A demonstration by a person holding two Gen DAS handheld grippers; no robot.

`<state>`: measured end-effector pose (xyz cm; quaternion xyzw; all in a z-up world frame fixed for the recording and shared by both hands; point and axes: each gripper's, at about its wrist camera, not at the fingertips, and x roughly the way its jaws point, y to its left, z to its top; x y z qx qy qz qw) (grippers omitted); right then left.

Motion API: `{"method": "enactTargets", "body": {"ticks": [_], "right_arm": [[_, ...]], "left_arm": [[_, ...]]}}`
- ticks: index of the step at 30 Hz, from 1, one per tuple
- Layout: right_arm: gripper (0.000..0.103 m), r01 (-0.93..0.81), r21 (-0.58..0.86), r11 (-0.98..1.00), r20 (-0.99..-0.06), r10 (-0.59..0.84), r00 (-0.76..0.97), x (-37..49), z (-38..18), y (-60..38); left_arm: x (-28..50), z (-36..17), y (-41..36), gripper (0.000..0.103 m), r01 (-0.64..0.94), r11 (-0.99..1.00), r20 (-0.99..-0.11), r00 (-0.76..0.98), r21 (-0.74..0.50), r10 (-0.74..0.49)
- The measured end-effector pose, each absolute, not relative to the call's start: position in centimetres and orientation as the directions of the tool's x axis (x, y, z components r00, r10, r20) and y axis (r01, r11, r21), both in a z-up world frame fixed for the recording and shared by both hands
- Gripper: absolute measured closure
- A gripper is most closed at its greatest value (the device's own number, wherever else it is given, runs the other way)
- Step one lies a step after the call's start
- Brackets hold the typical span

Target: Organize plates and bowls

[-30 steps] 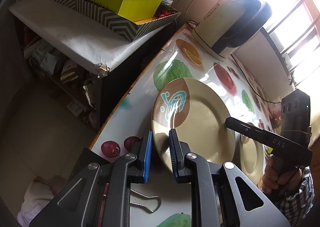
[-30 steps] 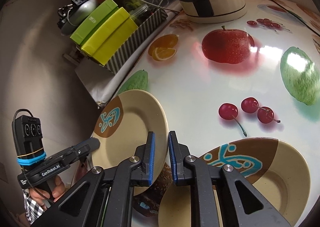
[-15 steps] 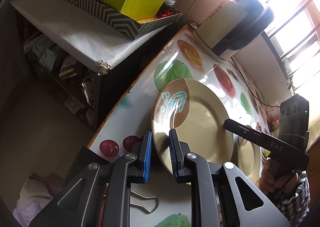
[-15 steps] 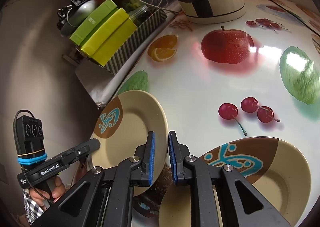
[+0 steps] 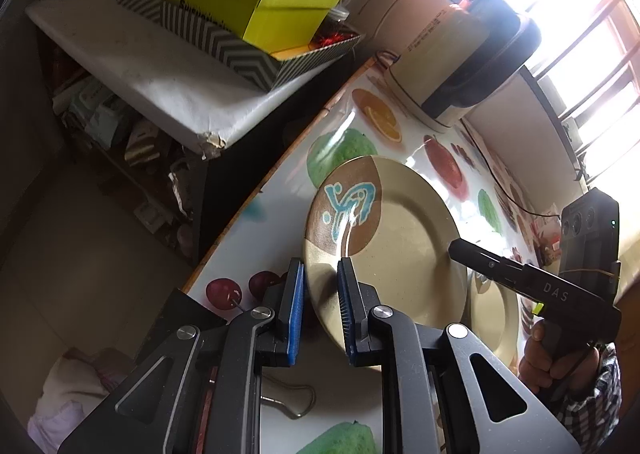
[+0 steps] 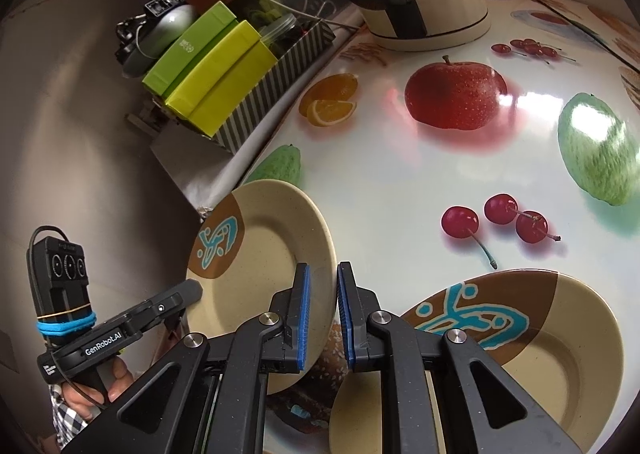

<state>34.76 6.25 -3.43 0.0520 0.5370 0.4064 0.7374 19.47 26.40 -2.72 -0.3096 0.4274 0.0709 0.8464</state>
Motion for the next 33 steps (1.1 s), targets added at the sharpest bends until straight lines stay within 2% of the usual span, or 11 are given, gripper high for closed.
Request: {"method": "enactTargets", "body": {"ticks": [18,33], "right_arm": [[0.089,-0.58,0.481,0.657,-0.734,0.664,0.143,30.8,1.1,4.4],[0.089,-0.574,0.454,0.681,-0.746,0.643,0.173,25.8,2.3,0.3]], "left_arm": [[16.1,0.2,24.4,0.086,-0.342,0.807,-0.732,0.664,-0.482,-0.156],[12.6,0.7,20.8,0.086,-0.3,0.821,-0.728,0.659,-0.486,-0.19]]}}
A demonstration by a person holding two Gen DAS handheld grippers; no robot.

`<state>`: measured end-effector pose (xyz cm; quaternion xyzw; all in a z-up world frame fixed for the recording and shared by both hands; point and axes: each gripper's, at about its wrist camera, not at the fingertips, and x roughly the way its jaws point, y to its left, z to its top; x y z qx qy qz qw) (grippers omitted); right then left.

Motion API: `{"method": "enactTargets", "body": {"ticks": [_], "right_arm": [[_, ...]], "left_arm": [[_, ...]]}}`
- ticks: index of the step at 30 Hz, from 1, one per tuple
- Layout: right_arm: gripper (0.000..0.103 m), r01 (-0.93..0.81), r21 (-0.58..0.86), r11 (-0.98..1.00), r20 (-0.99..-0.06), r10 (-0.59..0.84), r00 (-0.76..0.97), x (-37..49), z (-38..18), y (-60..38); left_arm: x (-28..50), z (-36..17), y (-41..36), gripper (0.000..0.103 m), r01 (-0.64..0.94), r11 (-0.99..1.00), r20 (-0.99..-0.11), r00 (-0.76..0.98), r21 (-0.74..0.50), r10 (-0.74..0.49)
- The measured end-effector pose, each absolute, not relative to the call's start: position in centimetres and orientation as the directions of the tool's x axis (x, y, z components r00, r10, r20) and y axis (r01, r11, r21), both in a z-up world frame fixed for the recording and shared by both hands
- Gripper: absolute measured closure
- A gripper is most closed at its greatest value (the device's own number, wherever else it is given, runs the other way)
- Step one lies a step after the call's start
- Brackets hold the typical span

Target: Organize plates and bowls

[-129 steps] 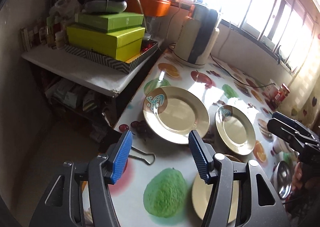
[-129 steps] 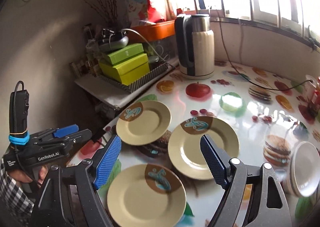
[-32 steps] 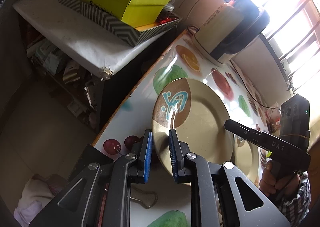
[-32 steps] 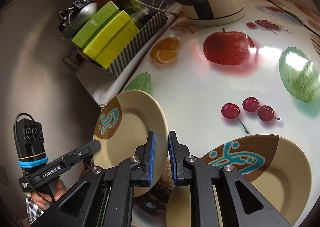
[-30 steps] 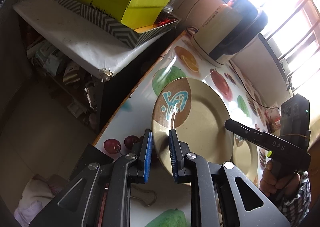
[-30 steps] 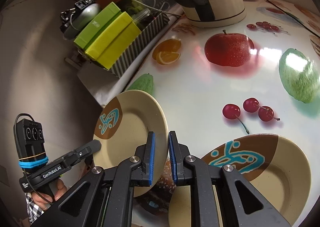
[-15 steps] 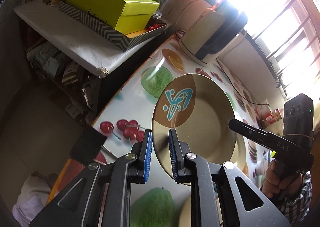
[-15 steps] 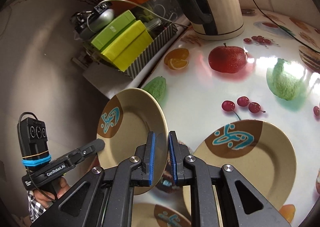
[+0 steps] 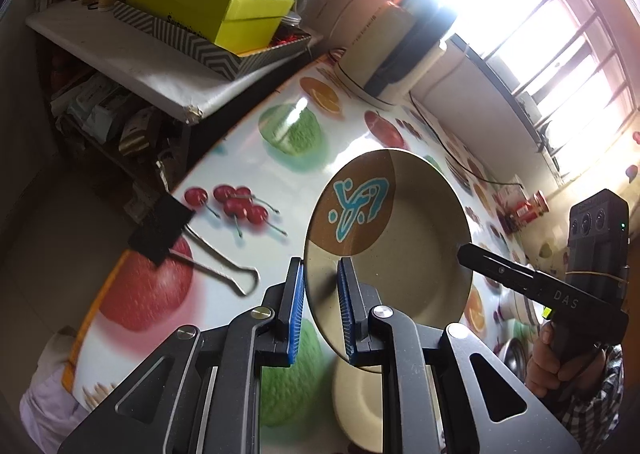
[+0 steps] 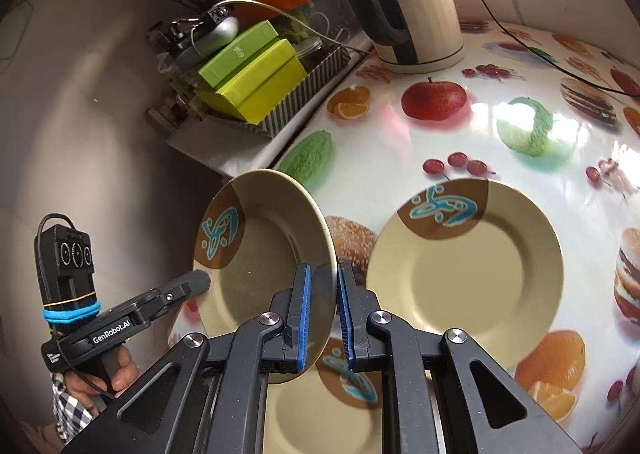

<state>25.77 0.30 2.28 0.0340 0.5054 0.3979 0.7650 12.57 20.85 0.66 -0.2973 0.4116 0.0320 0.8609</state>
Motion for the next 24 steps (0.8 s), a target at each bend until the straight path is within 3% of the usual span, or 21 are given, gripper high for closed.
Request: {"method": "enactTargets", "body": {"ticks": [24], "right_arm": [[0.089,-0.522,0.415,0.745,-0.801,0.572,0.179,20.7,0.2,-5.1]], "left_arm": [[9.6,-2.1,16.3,0.085,-0.262,0.833,-0.768,0.583,-0.487,-0.266]]}}
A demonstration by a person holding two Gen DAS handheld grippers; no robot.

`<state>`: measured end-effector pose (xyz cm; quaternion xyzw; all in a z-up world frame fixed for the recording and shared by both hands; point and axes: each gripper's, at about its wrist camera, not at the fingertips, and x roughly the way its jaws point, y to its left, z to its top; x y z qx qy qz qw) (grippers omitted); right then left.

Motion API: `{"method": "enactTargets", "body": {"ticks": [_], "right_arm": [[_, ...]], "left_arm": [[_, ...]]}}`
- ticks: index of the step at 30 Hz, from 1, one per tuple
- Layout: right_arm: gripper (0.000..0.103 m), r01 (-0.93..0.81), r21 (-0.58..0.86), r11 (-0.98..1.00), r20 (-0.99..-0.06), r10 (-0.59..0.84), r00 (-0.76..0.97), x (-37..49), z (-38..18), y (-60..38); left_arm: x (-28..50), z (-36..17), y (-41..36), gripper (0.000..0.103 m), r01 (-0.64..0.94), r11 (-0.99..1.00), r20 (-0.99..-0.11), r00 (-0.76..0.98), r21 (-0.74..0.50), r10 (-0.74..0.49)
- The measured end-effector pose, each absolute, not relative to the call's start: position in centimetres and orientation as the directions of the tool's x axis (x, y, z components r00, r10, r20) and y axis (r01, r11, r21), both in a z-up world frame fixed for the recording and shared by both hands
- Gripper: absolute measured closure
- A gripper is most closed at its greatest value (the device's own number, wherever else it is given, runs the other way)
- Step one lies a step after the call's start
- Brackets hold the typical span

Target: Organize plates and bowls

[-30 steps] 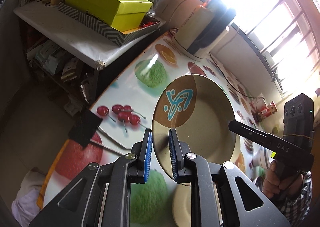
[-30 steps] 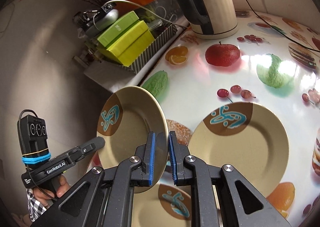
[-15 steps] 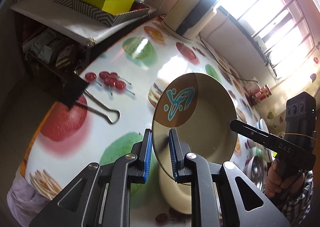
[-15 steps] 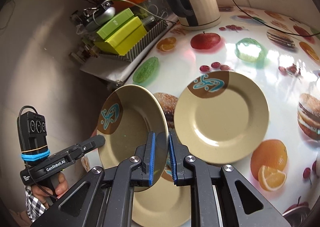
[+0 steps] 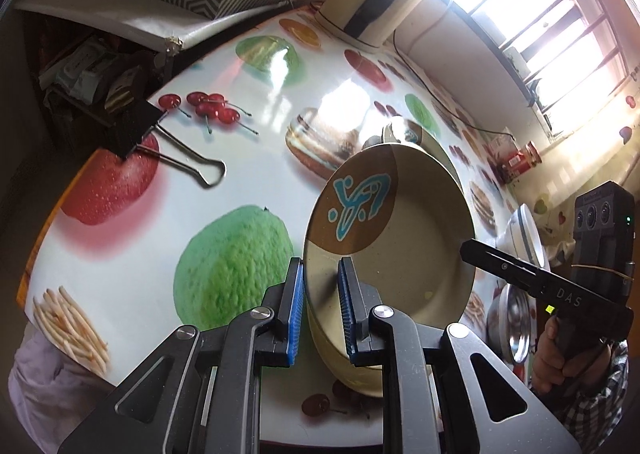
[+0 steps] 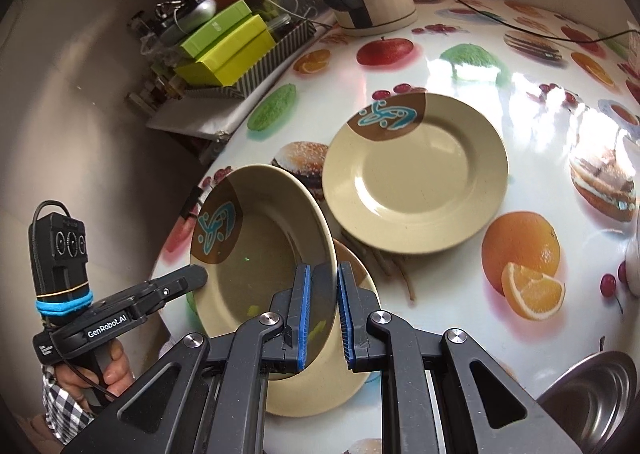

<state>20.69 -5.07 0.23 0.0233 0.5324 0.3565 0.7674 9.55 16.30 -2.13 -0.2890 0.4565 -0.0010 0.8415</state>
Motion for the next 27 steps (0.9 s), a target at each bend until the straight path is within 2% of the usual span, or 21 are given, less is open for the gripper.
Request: {"method": "enactTargets", "body": {"ticks": [27], "right_arm": [[0.089,-0.487,0.443,0.753,-0.809,0.569,0.145,19.5,-1.8,-6.9]], "left_arm": [[9.3,-2.9,15.1,0.085,-0.26,0.849,-0.796,0.545,-0.46,-0.264]]}}
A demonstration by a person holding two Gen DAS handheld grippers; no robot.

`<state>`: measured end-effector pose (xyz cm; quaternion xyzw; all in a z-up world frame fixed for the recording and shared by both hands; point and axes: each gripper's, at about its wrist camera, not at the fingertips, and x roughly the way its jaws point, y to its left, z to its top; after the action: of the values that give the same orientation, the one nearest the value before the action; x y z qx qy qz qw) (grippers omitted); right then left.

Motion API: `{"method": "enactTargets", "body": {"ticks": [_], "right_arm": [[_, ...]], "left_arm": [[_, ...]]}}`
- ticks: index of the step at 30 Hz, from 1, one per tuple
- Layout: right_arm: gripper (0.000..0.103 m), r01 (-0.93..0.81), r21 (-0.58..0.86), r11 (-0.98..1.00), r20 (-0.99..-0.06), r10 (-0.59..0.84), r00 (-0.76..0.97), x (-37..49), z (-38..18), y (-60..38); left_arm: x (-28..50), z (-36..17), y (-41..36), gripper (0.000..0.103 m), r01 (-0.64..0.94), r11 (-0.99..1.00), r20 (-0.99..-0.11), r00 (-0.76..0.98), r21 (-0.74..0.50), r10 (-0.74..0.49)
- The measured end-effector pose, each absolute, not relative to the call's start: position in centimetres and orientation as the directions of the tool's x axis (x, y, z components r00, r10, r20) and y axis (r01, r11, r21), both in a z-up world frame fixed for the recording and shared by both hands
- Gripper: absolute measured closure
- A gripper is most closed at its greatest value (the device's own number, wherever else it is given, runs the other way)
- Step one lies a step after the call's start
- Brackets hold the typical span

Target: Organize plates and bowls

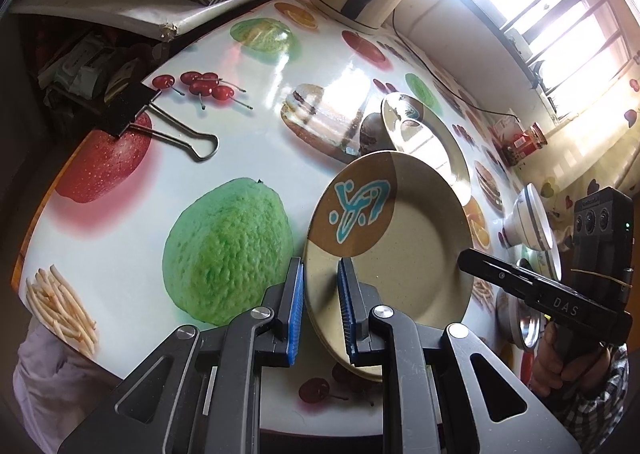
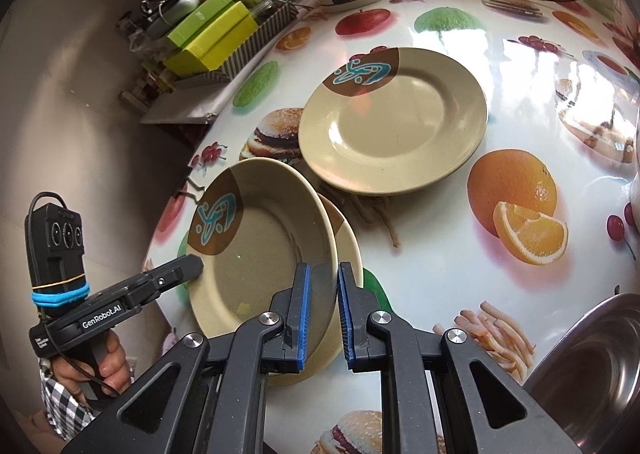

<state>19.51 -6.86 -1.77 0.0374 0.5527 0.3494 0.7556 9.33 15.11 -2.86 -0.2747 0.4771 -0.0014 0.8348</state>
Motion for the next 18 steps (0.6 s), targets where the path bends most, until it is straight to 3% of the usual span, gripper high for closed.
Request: {"method": "enactTargets", "body": {"ticks": [18], "right_arm": [[0.085,-0.51,0.408,0.757,-0.823,0.547,0.154,18.91,-2.06,-6.67]], "left_arm": [[9.3,-2.83,14.97,0.085,-0.257,0.858,-0.802,0.539,-0.446,-0.256]]}}
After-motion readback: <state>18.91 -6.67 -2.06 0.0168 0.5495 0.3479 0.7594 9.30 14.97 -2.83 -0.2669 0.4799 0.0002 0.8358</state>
